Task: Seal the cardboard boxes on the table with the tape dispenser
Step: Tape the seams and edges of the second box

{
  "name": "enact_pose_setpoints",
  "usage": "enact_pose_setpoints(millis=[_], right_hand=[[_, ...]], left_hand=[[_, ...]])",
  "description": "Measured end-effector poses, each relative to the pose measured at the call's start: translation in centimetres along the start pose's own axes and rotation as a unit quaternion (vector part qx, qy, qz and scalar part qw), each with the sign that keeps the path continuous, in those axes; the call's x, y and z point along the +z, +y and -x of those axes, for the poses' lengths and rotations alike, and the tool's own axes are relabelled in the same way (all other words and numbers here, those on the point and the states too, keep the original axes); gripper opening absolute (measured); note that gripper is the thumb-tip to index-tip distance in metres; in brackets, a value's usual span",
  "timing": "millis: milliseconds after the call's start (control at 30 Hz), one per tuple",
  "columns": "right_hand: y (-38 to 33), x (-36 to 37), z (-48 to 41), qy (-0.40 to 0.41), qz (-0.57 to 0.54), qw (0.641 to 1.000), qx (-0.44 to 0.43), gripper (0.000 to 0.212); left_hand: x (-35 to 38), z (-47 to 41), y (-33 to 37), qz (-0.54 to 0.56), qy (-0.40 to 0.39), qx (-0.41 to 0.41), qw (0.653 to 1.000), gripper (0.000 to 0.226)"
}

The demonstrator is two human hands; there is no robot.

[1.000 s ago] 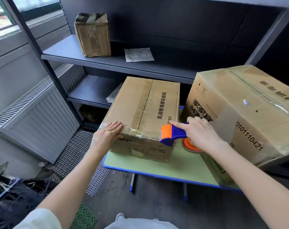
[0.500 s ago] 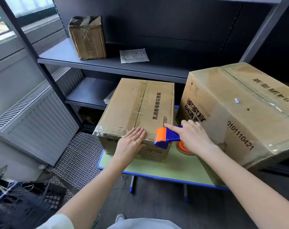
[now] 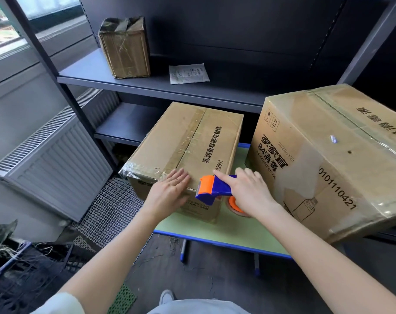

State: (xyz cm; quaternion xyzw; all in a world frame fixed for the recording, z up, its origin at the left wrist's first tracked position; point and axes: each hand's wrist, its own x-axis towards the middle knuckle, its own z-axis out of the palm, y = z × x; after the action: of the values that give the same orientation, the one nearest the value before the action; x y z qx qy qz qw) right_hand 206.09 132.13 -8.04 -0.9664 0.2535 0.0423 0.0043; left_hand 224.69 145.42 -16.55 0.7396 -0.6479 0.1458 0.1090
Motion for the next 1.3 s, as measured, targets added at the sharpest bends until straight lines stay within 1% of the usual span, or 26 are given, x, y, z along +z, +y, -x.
enact_pose_setpoints(millis=[33,67,133,167,233,333,533,767,833,933,1000,1100,1167,1233,1300], right_hand=[[0.1,0.1,0.0,-0.001,-0.004,1.0,0.002,0.06],[0.2,0.1,0.1,-0.001,-0.007,1.0,0.003,0.061],[0.2,0.0,0.2,-0.004,-0.009,1.0,0.003,0.063],[0.3,0.0,0.3,-0.006,-0.013,1.0,0.003,0.064],[0.5,-0.2,0.5,-0.008,-0.026,1.0,0.005,0.065],[0.9,-0.1,0.9,-0.009,-0.031,0.999,0.0,0.067],[1.6,0.3,1.7,-0.021,-0.046,0.999,-0.005,0.072],[1.7,-0.6,1.6,-0.022,-0.032,0.999,-0.018,0.069],[3.2,-1.2,1.9,-0.009,-0.014,1.0,-0.014,0.064],[6.2,-2.6,2.8,-0.016,0.017,1.0,0.018,0.065],[6.6,-2.7,3.4,-0.017,0.039,0.999,0.011,0.064],[6.3,-2.0,4.1,-0.036,0.014,0.999,0.015,0.064],[6.6,-1.8,4.3,-0.048,-0.012,0.998,0.025,0.066],[6.9,-1.9,4.3,-0.047,-0.01,0.999,0.021,0.067],[7.4,-1.8,4.6,-0.043,-0.003,0.999,0.02,0.067]], left_hand=[[0.2,-0.3,0.9,0.01,-0.017,0.005,1.0,0.062],[0.4,-0.5,1.8,0.021,-0.02,0.014,0.999,0.065],[0.7,-0.9,3.1,0.052,0.017,0.028,0.998,0.045],[0.8,-0.9,3.3,0.071,0.028,0.023,0.997,0.042],[1.0,-0.7,3.3,0.09,0.02,0.015,0.996,0.051],[1.2,-0.4,3.1,0.09,0.024,0.021,0.995,0.041],[1.6,-0.2,3.5,0.091,0.03,0.027,0.995,0.041],[1.5,-0.4,3.6,0.089,0.034,0.015,0.995,0.037],[1.1,-0.4,3.4,0.091,0.029,-0.001,0.995,0.04],[0.4,-1.1,3.2,0.091,0.016,-0.018,0.996,0.046],[0.1,-1.6,3.2,0.078,0.005,-0.017,0.997,0.047],[0.1,-1.6,3.3,0.077,-0.002,-0.012,0.997,0.048],[0.0,-1.5,3.2,0.087,-0.014,-0.012,0.996,0.057],[-0.2,-1.5,3.2,0.091,-0.032,-0.015,0.995,0.063],[-0.4,-1.3,2.9,0.091,-0.034,-0.019,0.995,0.056]])
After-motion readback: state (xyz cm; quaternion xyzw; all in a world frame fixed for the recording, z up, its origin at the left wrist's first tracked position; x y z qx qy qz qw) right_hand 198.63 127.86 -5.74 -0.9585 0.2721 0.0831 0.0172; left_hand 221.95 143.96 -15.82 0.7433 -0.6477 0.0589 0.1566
